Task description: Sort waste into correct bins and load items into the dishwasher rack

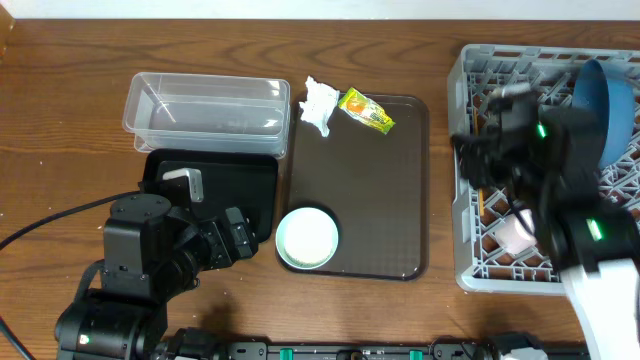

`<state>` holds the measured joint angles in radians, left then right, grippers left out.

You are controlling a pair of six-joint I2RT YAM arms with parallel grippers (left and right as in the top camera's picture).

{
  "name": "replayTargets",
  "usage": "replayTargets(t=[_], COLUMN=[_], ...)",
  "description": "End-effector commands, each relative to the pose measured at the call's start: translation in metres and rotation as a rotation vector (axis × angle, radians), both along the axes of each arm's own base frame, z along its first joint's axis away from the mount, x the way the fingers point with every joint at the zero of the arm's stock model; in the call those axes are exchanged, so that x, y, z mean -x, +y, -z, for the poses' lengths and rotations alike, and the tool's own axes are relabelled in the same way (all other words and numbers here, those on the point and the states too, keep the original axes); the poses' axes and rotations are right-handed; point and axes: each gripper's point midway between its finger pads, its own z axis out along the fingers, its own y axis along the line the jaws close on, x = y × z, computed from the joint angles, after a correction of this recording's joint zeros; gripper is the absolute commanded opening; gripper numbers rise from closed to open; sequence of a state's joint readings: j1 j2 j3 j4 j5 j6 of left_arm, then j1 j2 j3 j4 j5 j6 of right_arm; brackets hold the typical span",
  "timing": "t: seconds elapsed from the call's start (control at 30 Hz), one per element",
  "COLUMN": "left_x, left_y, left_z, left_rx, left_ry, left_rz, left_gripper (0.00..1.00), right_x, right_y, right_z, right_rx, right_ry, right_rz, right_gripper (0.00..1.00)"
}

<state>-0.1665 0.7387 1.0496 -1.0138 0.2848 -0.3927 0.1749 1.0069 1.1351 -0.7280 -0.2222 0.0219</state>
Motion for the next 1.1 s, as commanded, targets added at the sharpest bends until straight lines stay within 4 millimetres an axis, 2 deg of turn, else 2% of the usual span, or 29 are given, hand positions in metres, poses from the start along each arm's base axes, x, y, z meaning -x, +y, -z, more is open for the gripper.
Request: replayTargets(t=[0.0,0.1,0.2,0.27,0.4,0.5,0.6,0.7,0.87,0.97,1.07], left_x=[-0.001,-0.001,-0.001,-0.001,-0.001,-0.001,-0.001,-0.001,-0.001,-0.001,-0.001], left_y=[0.001,0.001,0.001,0.001,0.001,0.001,0.001,0.001,0.001,0.001,0.001], left_z=[-0.006,-0.006,-0.006,-0.006,-0.006,-0.006,-0.006,-0.006,-0.006,-0.006,-0.006], left_rx=[-0.003,-0.003,-0.003,-0.003,-0.003,-0.003,-0.003,-0.003,-0.003,-0.003,-0.003], left_ry=[-0.019,-0.019,-0.019,-0.019,-0.019,-0.019,-0.019,-0.019,-0.019,-0.019,-0.019], left_rz=[-0.003,-0.002,-0.002,-0.003,-0.002,-0.002,-0.003,-0.002,-0.003,-0.003,-0.003], left_gripper=[0.98,0.98,0.98,0.98,0.98,0.98,0.98,0.98,0.98,0.98,0.98], right_x=[0.035,0.059,0.080,0.092,0.112,0.115,0.113,0.109,0.104,0.106,0.107], right_y=[0.022,0.022,0.017,0.013,0.004,-0.014,-0.025,-0.029,-0.035,-0.038,-0.041], right_z=[-0.030,-0.045,-0.049,-0.045,-0.024,-0.009,-0.005,-0.010,-0.027,-0.020,0.000], right_rx=[-0.039,-0.050,-0.054,-0.050,-0.019,0.050,0.093,0.123,0.111,0.089,0.079], right_ry=[-0.082,-0.136,-0.145,-0.131,-0.039,0.014,0.023,-0.018,-0.191,-0.254,-0.306], right_rz=[-0.127,-0.146,-0.149,-0.148,-0.126,-0.044,0.010,0.019,0.042,0.055,0.074], right_gripper=[0.99,0.99,0.99,0.99,0.99,0.99,0.99,0.99,0.99,0.99,0.99])
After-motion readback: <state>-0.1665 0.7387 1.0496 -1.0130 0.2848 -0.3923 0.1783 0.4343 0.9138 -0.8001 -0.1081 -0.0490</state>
